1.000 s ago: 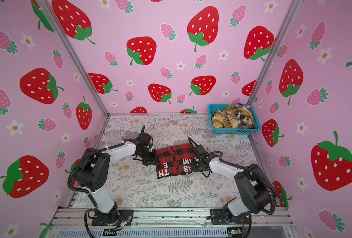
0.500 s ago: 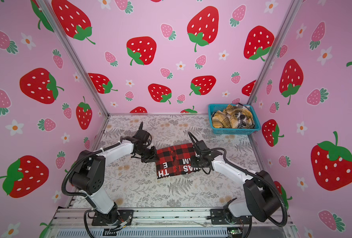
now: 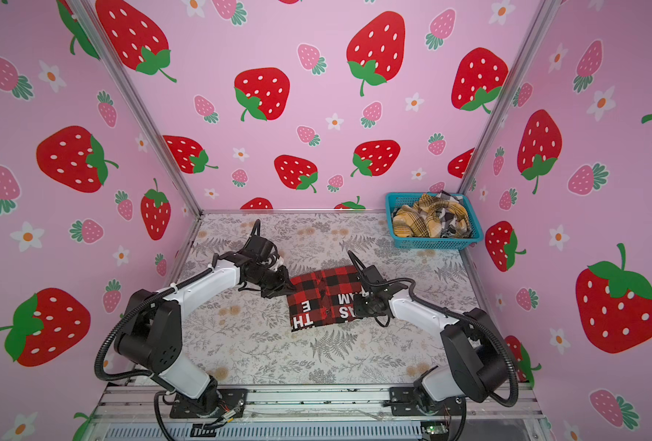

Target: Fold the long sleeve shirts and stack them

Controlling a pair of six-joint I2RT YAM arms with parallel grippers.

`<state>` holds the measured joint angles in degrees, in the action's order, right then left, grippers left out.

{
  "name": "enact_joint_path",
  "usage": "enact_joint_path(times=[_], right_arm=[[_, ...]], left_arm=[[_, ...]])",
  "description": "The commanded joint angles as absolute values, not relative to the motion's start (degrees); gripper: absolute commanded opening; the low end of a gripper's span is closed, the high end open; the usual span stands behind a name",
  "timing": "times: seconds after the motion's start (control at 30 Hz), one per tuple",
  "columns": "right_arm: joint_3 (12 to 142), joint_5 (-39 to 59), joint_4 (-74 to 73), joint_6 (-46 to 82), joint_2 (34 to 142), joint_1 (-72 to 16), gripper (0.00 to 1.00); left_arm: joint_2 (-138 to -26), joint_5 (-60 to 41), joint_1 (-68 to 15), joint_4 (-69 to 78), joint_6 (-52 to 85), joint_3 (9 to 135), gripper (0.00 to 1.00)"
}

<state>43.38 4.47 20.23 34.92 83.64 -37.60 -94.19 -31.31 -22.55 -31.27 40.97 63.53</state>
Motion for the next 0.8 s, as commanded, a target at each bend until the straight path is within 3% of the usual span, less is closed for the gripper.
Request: enact_joint_path(times=[0.0, 0.2, 0.53, 0.67, 0.77], right_arm=[[41.7, 5.4, 19.3, 35.4, 84.8, -37.4, 0.18], [40.2, 7.0, 17.6, 36.6, 84.2, -37.7, 0.17], [48.4, 4.2, 25.7, 35.5, 79.7, -37.9, 0.18], [53.9, 2.1, 27.9, 34.3, 80.3, -37.9, 0.21], [58.0, 1.8, 28.1, 33.3, 83.0, -37.6, 0.22]], left_arm=[[-92.0, -33.4, -25.3, -29.5, 43.9, 60.3, 0.12], [-92.0, -32.6, -31.1, -27.4, 45.9, 57.1, 0.1], [-98.4, -32.7, -27.1, -25.7, 43.1, 55.3, 0.07], [-94.9, -34.0, -27.1, -25.6, 42.7, 56.4, 0.13], [-90.3, -33.3, -27.1, -27.0, 41.7, 58.2, 0.24]])
